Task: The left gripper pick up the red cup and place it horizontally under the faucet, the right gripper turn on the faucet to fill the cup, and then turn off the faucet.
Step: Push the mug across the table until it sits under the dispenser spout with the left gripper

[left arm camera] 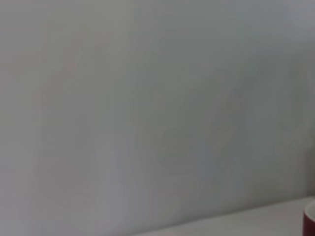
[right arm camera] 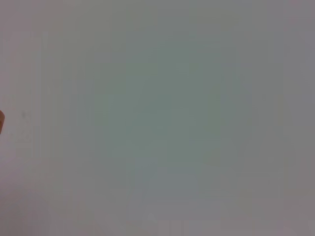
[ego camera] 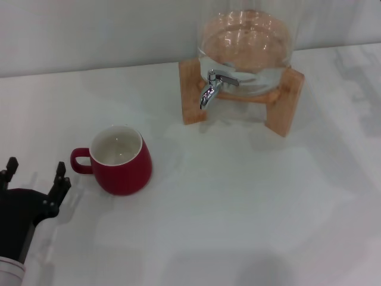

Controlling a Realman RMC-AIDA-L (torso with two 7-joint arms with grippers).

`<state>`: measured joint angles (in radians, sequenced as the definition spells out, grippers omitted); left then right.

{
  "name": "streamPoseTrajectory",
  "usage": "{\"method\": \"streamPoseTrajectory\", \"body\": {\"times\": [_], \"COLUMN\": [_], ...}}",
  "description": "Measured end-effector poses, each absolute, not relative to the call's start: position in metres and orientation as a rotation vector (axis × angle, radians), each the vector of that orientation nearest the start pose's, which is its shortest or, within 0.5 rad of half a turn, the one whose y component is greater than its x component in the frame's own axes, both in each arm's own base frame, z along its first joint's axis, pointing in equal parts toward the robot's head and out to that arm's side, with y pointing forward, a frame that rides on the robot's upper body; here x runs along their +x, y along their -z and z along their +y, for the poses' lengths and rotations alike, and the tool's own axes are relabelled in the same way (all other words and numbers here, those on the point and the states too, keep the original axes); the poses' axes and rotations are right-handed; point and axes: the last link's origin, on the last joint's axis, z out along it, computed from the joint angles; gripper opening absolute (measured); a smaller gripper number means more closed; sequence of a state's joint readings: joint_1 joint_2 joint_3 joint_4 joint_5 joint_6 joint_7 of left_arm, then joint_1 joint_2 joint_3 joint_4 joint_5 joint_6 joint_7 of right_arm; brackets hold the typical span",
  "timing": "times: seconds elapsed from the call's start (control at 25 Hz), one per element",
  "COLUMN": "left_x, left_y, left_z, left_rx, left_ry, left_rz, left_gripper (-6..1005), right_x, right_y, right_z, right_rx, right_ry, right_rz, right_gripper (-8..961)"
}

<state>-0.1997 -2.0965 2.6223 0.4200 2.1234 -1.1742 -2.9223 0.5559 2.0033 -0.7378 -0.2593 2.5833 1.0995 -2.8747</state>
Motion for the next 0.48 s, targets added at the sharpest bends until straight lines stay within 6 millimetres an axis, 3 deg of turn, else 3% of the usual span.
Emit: {"method": "streamPoseTrajectory", "body": {"times": [0.48], "left_x": [-0.3198], "left_y": [0.0839], "left_z": [0.2605], "left_rx": [-1.801], "left_ry": [0.502], "left_rz": [-0.484], "left_gripper": [792], "right_x": [0.3258], "right_y": [-0.1102], "right_z": [0.3948], "right_rx": [-1.389], "right_ry": [-0.678], "right_rz": [0.315], "right_gripper": [632]}}
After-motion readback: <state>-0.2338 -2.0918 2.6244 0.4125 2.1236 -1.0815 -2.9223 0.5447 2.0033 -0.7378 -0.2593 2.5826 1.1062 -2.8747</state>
